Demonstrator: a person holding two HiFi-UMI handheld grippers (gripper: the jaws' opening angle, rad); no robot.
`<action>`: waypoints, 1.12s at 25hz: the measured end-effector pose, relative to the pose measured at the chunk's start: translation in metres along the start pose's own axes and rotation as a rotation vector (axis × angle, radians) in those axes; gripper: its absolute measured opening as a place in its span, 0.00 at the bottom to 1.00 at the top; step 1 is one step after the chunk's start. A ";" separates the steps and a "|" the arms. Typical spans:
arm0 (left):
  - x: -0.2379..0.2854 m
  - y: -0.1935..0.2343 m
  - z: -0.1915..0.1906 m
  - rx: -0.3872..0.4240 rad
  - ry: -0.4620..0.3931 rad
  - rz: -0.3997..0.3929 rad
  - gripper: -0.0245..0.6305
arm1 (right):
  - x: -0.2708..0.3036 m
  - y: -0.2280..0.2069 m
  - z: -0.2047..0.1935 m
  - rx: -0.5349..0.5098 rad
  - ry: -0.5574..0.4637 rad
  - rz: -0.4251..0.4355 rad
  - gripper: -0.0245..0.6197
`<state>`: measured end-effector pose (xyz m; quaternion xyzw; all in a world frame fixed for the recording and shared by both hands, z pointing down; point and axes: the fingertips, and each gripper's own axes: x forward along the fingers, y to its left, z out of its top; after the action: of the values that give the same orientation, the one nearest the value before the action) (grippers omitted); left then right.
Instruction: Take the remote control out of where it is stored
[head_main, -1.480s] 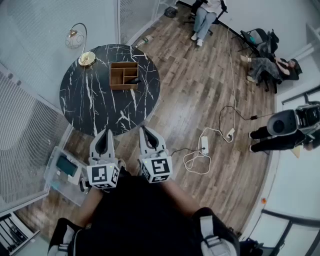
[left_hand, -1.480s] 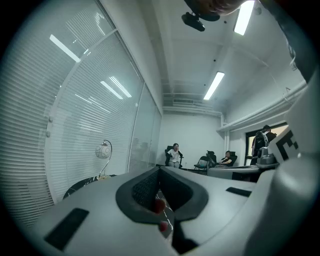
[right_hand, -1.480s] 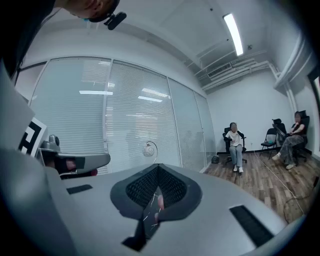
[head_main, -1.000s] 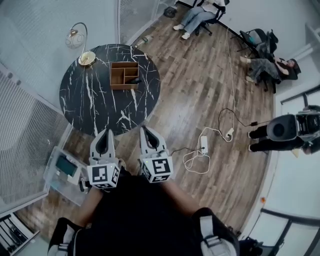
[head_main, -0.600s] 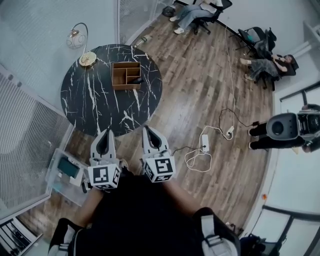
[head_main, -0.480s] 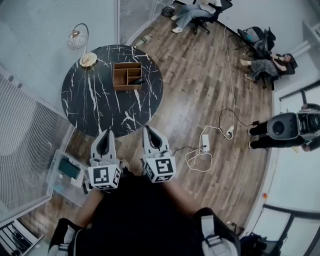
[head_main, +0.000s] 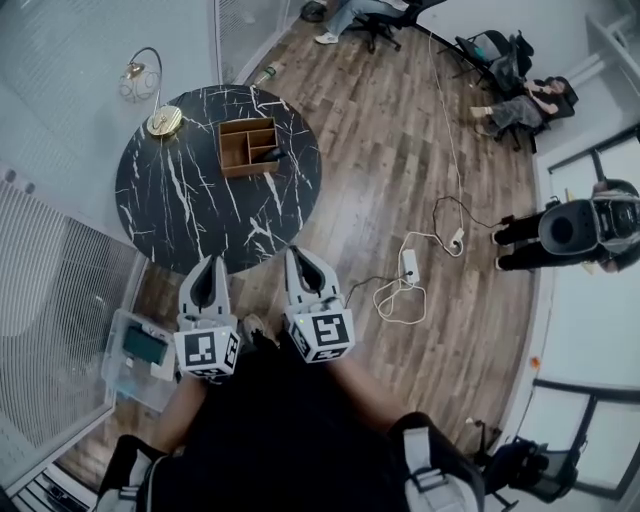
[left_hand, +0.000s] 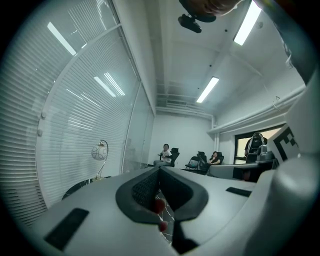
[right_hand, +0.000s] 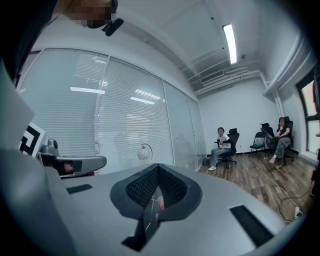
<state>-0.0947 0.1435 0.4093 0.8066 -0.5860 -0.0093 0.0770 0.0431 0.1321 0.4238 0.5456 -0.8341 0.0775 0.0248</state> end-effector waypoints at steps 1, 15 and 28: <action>0.001 0.000 0.000 -0.004 0.000 -0.004 0.05 | -0.001 0.000 -0.001 0.001 0.001 -0.001 0.04; 0.053 -0.006 -0.005 -0.014 0.009 0.033 0.05 | 0.044 -0.041 0.000 0.019 0.014 0.009 0.04; 0.125 -0.029 0.002 -0.068 0.008 0.102 0.05 | 0.096 -0.091 0.019 -0.009 0.001 0.111 0.04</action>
<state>-0.0286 0.0337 0.4125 0.7726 -0.6254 -0.0219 0.1070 0.0880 0.0059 0.4260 0.4985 -0.8633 0.0755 0.0234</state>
